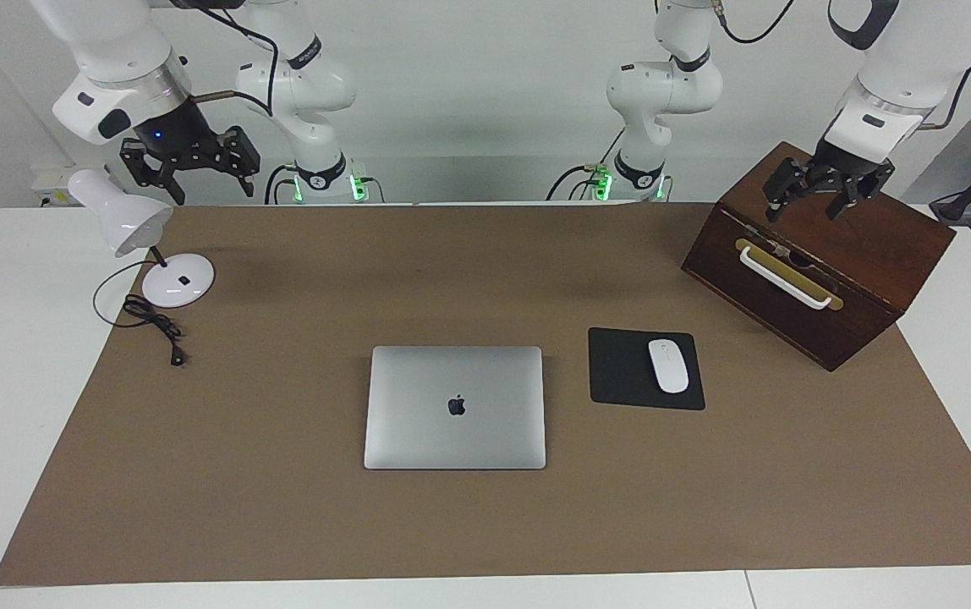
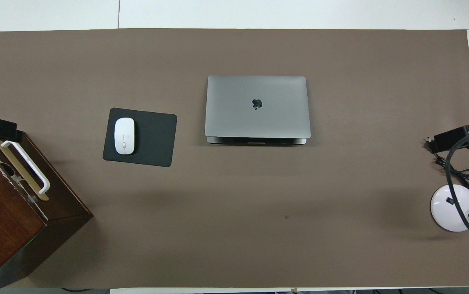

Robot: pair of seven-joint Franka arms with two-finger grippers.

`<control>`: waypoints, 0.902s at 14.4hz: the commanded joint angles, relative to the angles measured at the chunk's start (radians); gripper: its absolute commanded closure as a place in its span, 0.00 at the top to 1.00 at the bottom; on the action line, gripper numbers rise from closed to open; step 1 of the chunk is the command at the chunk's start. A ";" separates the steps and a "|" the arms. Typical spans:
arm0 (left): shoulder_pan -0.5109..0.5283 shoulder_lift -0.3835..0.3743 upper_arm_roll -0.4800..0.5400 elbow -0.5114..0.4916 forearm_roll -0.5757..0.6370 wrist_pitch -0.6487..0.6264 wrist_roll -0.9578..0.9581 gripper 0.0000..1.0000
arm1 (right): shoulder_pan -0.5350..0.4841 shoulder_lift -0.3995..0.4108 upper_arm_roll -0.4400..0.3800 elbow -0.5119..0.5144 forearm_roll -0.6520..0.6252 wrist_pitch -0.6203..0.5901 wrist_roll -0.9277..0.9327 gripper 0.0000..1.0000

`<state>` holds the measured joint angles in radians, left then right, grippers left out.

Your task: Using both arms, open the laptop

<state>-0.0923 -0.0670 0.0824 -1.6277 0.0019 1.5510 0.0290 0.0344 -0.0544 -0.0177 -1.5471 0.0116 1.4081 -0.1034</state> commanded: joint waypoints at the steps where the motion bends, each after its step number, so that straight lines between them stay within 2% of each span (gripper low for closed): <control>1: 0.008 -0.022 -0.004 -0.023 0.006 0.004 0.019 1.00 | 0.001 -0.019 -0.005 -0.030 0.017 0.035 0.015 1.00; 4: 0.008 -0.022 -0.004 -0.023 0.006 0.004 0.019 1.00 | 0.001 -0.019 -0.007 -0.038 0.140 0.060 0.056 1.00; 7: 0.006 -0.022 -0.004 -0.023 0.006 0.006 0.019 1.00 | 0.007 -0.022 0.002 -0.076 0.187 0.080 0.164 1.00; 11: 0.006 -0.024 -0.004 -0.024 0.006 0.001 0.019 1.00 | 0.076 -0.024 0.002 -0.123 0.246 0.129 0.344 1.00; 13: 0.006 -0.024 -0.004 -0.023 0.006 0.001 0.019 1.00 | 0.084 -0.027 0.002 -0.159 0.278 0.182 0.421 0.96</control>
<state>-0.0923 -0.0672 0.0823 -1.6277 0.0019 1.5510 0.0323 0.1153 -0.0544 -0.0138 -1.6416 0.2469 1.5331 0.2482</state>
